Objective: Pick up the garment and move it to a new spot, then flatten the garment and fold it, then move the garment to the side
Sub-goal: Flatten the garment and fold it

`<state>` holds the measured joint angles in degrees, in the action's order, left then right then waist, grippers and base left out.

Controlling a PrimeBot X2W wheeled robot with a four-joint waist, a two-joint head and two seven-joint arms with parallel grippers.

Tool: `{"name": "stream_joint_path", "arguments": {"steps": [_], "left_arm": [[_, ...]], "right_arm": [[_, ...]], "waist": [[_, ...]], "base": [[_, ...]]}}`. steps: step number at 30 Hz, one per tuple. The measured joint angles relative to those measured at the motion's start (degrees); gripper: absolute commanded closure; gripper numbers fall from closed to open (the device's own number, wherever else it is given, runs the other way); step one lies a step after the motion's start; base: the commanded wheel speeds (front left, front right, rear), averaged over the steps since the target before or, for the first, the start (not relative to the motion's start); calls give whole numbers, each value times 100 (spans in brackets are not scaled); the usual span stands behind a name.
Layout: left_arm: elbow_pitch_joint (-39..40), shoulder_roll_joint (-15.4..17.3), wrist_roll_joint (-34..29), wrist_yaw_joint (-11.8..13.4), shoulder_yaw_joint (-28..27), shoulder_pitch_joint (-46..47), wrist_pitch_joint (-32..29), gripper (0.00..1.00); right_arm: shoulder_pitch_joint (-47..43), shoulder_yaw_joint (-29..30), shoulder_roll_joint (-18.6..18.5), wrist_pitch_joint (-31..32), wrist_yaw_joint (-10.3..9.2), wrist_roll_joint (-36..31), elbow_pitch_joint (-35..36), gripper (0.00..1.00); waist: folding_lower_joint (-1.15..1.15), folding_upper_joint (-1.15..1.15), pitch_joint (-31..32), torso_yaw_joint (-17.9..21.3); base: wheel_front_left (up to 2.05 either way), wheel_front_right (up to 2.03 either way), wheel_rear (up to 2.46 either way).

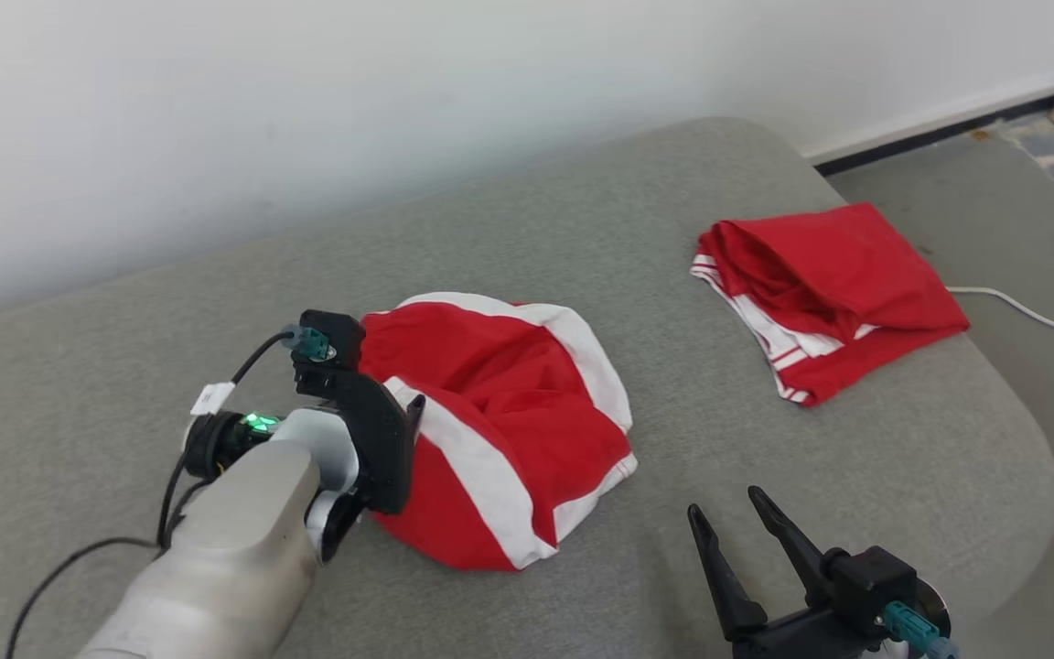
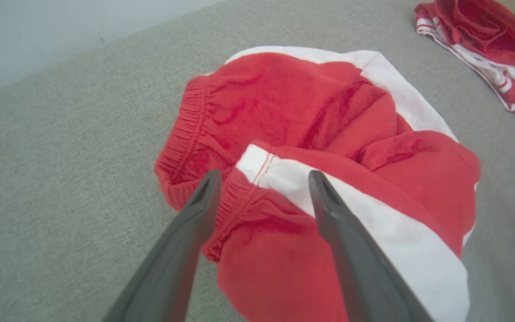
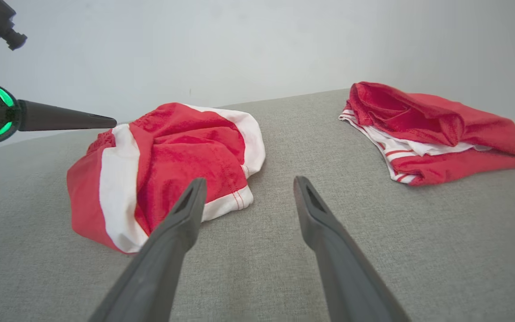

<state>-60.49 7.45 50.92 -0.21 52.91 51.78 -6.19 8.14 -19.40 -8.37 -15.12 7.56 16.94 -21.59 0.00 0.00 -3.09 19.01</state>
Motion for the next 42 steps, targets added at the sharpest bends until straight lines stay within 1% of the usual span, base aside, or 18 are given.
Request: {"name": "stream_joint_path", "arguments": {"steps": [2,4,7,11,17,25,26,27,28,29,31,34,37,38,42], "left_arm": [[-87,45,-82,-30,71,86,-127,0],[-157,88,-101,-136,141,119,-267,0],[-268,135,-142,-219,234,120,-449,0],[-343,211,-186,-283,305,135,-509,0],[-456,318,-242,-283,367,282,-482,0],[-570,307,-269,-391,468,459,-676,0],[-575,293,-269,-409,472,469,-692,7],[-580,274,-263,-435,471,470,-710,56],[-587,245,-231,-441,469,471,-755,56],[-592,223,-229,-449,482,473,-799,75],[-605,200,-193,-488,479,473,-847,100],[-567,152,-159,-525,444,471,-702,100],[-504,103,-66,-356,280,465,-309,100],[-417,99,22,-261,123,405,8,100],[-124,113,449,-40,-345,11,751,100]], "right_arm": [[-3,16,-18,0,0,18,-3,0],[-9,33,-26,0,0,21,-2,0],[-36,48,-25,0,0,30,2,0],[-57,58,-22,0,0,30,1,0],[6,-67,-10,0,0,29,19,0],[131,-104,-48,0,0,73,41,0],[131,-82,-54,0,0,78,43,0],[131,-66,-58,-1,0,79,45,0],[130,-46,-60,0,0,79,47,0],[130,-25,-59,-1,0,79,48,0],[124,12,-54,0,0,78,44,0],[116,51,-33,0,0,73,42,0],[108,88,-10,0,0,67,53,0],[96,104,9,0,0,58,57,0],[-4,188,8,0,0,35,73,0]], "waist": [[0,0,-36,123],[0,0,-75,231],[0,0,-129,344],[0,0,-167,388],[0,0,-213,391],[1,0,-402,432],[0,0,-426,430],[1,0,-444,426],[1,0,-456,415],[1,0,-462,400],[1,0,-459,364],[0,0,-432,295],[1,0,-405,195],[1,0,-383,117],[0,0,-330,-61]], "base": [[0,0,0],[0,0,0],[0,0,0],[0,0,0],[0,0,0],[0,0,0],[0,0,0],[0,0,0],[0,0,0],[0,0,0],[0,0,0],[0,0,0],[0,0,0],[0,0,0],[0,0,0]]}}
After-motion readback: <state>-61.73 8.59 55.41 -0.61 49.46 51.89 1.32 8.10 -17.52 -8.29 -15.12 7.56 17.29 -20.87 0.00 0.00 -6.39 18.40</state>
